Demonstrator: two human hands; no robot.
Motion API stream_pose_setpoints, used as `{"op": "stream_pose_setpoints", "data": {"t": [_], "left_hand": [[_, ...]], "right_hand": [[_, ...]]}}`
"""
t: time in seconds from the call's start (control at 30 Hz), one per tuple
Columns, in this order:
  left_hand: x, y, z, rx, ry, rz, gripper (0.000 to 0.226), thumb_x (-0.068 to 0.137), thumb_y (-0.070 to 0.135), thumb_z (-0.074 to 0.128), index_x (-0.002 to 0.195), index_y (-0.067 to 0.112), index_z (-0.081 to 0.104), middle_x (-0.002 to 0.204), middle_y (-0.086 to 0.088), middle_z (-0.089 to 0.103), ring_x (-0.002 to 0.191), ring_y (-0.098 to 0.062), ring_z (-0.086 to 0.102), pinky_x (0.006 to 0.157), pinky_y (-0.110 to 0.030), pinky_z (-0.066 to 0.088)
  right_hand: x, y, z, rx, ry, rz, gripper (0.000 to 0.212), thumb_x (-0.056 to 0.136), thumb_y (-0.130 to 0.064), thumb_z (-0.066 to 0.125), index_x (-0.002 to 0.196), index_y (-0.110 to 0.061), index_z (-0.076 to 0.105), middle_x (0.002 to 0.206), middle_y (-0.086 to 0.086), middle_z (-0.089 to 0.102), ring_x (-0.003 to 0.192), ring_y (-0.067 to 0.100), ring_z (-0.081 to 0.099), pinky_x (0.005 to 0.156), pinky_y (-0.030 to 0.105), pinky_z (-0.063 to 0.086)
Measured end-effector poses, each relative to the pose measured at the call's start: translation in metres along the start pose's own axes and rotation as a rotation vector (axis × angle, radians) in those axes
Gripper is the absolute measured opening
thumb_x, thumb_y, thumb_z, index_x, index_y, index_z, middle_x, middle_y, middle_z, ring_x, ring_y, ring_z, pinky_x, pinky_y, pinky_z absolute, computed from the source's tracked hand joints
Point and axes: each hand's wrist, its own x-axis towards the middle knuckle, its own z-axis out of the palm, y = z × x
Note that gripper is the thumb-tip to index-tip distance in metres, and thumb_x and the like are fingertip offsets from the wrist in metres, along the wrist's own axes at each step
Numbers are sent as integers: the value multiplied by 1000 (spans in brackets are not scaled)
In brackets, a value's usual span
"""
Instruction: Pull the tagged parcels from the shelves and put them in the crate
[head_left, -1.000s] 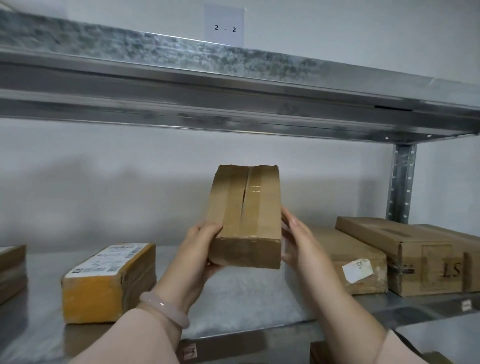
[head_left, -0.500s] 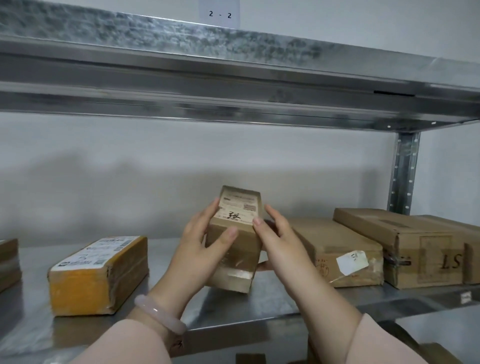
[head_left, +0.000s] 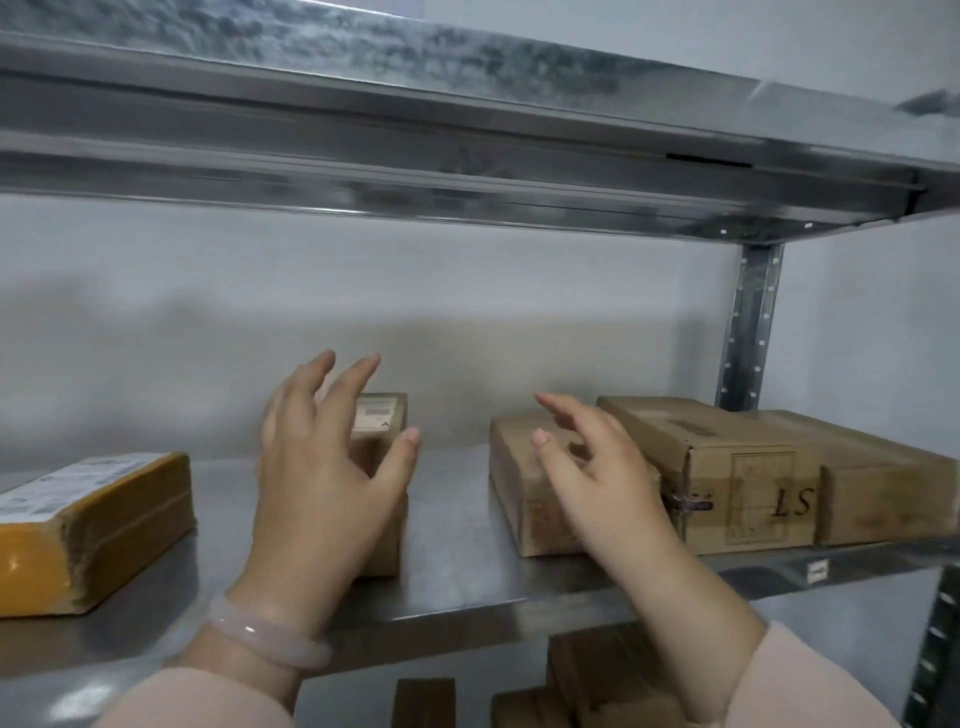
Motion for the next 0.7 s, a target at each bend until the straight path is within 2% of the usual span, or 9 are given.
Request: {"op": "stream_pose_setpoints", "data": {"t": [0.07,0.13,0.27,0.37,0.43,0.5,0.6,0.7], "left_hand": [[-4,28,22,-30,-33,96,55,84,46,60,135,34,48,144,-1,40,134,-21,33,109,-34,27],[-9,50,53,-72,-181,115,55,82,46,65,134,36,49,146,-1,39,135,-22,34,111,-34,26],[-16,68,115,-141,-525,-142,71,79,62,62,142,49,33,159,-6,18,145,-27,20,115,-37,23],[-24,64,140,-91,-668,-244,74,77,62,66,143,44,36,160,-11,14,143,-28,27,116,-37,28],[-30,64,143,-62,-627,-241,65,80,52,70,139,38,46,159,-10,18,143,-25,29,116,-32,27],[-36,67,139,-74,-564,-235,60,81,46,71,136,38,49,160,-8,19,145,-22,25,115,-29,23],[-46,71,128,-110,-445,-218,59,81,45,71,135,42,49,160,-2,18,145,-18,22,110,-22,16],[-63,75,113,-161,-281,-177,58,78,43,74,128,56,47,159,11,16,140,-3,19,108,-21,19]], "right_hand": [[-1,15,-18,-13,7,34,36,90,-38,54,125,-45,54,126,-20,50,117,-5,47,100,31,43],[-5,26,-28,-19,-11,52,36,90,-39,55,124,-50,52,126,-24,48,117,-8,45,97,25,42],[-17,45,-47,-41,-21,36,40,87,-41,55,126,-49,51,125,-30,45,120,-10,41,91,9,31],[-26,56,-60,-51,-25,7,40,86,-43,55,126,-49,51,126,-27,49,120,-13,40,88,-1,29],[-31,62,-67,-24,-34,14,40,86,-41,56,125,-49,52,127,-24,49,120,-13,40,88,-4,27],[-36,66,-72,6,-37,38,42,87,-38,58,127,-46,51,131,-22,47,123,-10,39,93,0,28],[-42,69,-76,44,-42,63,50,89,-36,58,136,-43,43,140,-17,38,131,-2,34,108,22,30],[-46,62,-78,173,-66,143,58,86,-57,52,138,-56,28,150,-20,27,136,3,29,109,34,31]]}}
